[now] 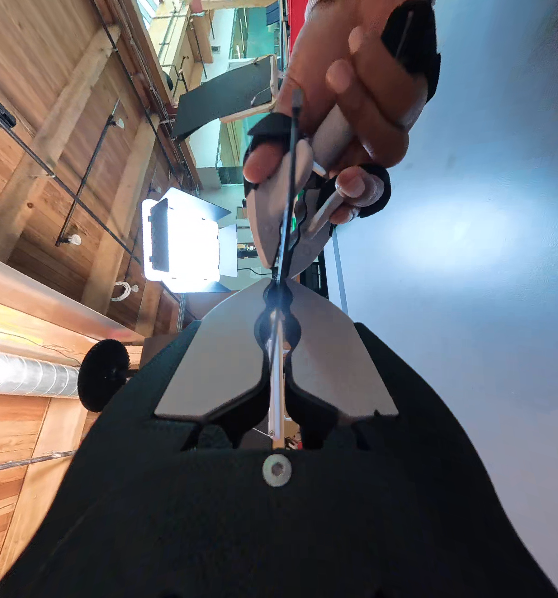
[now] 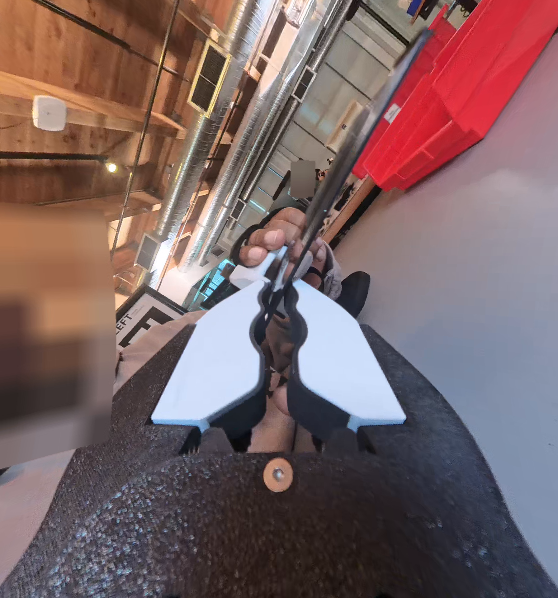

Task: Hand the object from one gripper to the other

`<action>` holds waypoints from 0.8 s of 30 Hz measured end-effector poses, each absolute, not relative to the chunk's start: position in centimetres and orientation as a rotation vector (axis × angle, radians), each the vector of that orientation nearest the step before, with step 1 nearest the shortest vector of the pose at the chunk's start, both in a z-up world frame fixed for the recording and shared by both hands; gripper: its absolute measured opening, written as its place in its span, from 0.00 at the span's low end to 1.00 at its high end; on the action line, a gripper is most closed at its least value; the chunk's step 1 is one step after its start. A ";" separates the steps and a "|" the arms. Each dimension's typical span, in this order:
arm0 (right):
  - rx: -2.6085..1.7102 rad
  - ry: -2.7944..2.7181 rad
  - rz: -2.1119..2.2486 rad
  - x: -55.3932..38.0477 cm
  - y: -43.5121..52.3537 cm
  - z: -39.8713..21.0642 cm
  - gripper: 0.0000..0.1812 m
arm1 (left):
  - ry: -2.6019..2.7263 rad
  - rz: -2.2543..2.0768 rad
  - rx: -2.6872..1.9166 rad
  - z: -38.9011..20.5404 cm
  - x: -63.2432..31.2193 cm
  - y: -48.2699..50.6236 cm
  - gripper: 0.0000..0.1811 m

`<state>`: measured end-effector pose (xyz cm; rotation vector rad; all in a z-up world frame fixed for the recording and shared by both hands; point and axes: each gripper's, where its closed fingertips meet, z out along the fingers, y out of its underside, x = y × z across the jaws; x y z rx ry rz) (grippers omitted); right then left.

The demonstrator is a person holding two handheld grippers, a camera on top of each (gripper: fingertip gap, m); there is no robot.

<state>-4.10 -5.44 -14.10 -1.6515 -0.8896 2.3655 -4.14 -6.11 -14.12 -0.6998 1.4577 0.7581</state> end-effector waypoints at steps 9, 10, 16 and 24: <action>-1.357 -0.880 2.082 -1.7 -2.4 -10.6 0.00 | 1.121 0.113 -1.136 -11.7 -6.8 -4.2 0.23; -1.315 -0.938 1.979 -1.5 -2.2 -10.5 0.01 | 1.071 -0.078 -1.231 -11.9 -6.8 -4.0 0.23; -1.132 -1.274 1.528 -2.1 -4.8 -11.9 0.01 | 0.634 -1.262 -1.388 -9.6 -6.7 -4.9 0.22; -1.116 -1.408 1.159 -3.9 -5.7 -14.3 0.04 | 0.861 -1.124 -1.371 -10.7 -5.3 -6.6 0.01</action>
